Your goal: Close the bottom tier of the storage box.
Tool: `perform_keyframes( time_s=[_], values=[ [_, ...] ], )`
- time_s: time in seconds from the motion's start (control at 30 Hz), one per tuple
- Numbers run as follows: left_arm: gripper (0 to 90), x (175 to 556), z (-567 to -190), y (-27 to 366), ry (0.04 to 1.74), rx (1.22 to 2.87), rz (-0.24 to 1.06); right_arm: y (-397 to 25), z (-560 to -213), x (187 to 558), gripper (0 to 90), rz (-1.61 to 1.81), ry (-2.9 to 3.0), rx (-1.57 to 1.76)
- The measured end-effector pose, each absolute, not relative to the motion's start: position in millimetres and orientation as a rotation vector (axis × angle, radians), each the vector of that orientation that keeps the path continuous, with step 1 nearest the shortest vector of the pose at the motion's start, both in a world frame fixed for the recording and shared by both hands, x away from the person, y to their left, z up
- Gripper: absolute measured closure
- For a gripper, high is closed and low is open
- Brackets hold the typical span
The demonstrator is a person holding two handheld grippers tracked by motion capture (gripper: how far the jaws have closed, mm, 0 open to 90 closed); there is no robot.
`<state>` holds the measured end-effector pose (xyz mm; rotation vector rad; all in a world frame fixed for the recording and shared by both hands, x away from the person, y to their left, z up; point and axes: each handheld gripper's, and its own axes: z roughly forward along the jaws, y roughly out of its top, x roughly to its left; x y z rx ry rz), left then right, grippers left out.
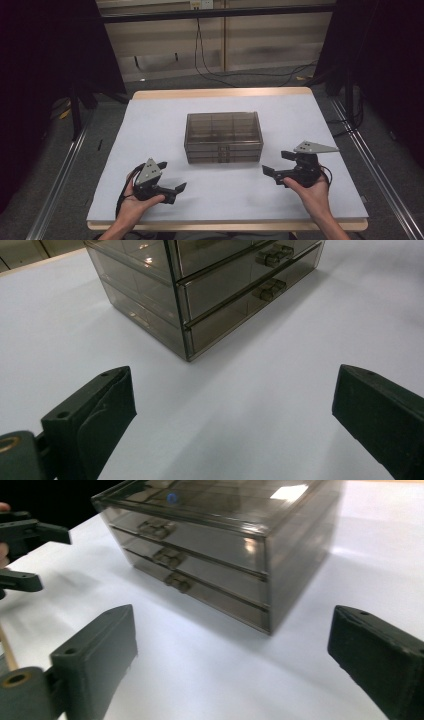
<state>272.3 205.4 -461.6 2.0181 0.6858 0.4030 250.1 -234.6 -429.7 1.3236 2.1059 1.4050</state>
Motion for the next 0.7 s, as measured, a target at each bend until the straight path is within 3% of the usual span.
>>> perform_keyframes(
  time_s=[0.7],
  values=[
    [3.5,274.7,-462.1,206.4,0.704,2.013,0.394,-310.1,-451.1,209.6,4.9,1.209,1.957,1.475]
  ],
)
